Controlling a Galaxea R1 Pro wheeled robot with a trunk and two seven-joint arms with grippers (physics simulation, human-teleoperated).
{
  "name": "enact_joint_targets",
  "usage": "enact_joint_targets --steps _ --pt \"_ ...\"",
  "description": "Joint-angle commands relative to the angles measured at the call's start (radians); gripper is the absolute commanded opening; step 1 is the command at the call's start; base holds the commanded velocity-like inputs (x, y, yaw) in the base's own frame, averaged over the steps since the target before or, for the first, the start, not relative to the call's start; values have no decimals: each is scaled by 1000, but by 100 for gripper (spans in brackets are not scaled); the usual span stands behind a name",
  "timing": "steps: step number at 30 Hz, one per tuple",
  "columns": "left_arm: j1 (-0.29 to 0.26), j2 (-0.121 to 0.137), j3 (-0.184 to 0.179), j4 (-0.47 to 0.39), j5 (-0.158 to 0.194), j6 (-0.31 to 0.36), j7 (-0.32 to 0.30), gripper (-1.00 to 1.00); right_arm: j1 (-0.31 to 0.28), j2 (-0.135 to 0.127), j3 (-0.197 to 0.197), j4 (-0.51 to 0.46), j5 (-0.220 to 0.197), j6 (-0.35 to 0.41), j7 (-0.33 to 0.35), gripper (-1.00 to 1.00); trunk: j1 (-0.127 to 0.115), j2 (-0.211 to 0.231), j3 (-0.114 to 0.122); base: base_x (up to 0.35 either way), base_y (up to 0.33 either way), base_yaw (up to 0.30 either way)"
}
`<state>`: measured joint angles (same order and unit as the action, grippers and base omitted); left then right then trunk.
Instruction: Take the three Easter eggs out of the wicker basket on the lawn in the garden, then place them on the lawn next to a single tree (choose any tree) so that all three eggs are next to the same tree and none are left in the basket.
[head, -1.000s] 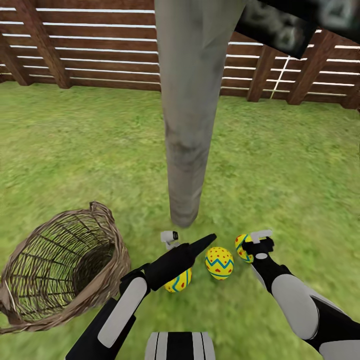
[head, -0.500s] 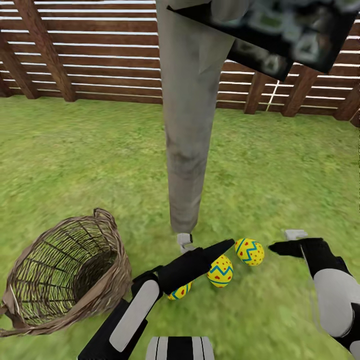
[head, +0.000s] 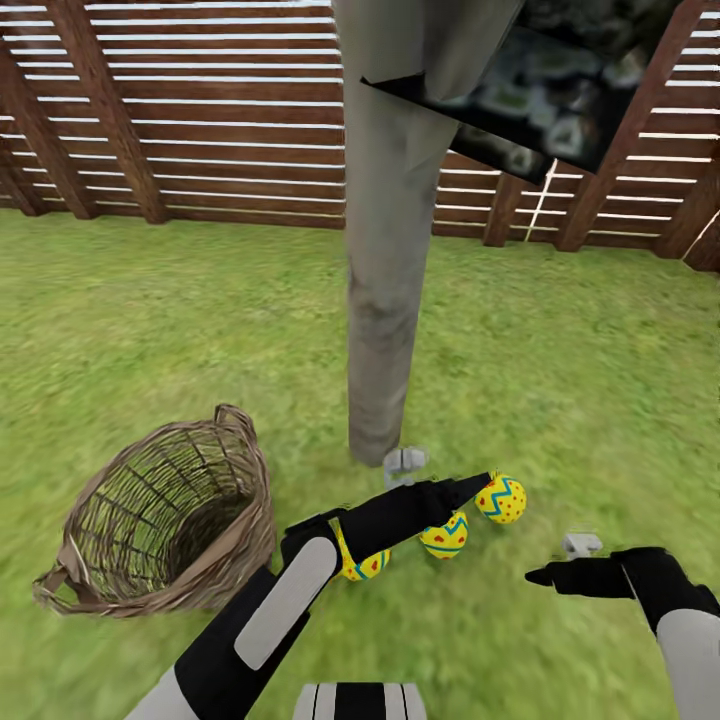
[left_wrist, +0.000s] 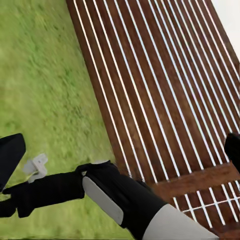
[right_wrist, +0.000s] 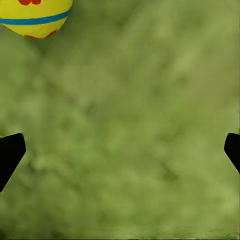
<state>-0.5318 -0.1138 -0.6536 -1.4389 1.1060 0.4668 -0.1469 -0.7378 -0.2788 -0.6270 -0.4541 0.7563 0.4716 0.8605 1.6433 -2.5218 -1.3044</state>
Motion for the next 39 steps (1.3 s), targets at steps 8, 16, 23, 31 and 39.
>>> enact_joint_targets --steps 8,16,23,31,39 --pt "122 149 -117 15 5 3 120 100 85 -4 -8 112 9 -151 -19 100 -4 2 30 -291 171 0" --pt "125 260 -118 68 5 0 119 100 105 2 -7 172 10 -261 -161 100 -8 3 61 -24 16 0" --pt "154 297 -122 121 -2 2 126 100 100 11 -4 212 12 -309 -195 100 -9 4 69 0 0 0" --pt "187 334 -119 166 -5 1 121 100 95 19 -5 193 11 -291 -169 100 -10 5 81 0 0 0" --pt "188 335 -114 202 -3 3 118 100 97 18 -5 193 11 -292 -169 100 -14 6 111 0 0 0"
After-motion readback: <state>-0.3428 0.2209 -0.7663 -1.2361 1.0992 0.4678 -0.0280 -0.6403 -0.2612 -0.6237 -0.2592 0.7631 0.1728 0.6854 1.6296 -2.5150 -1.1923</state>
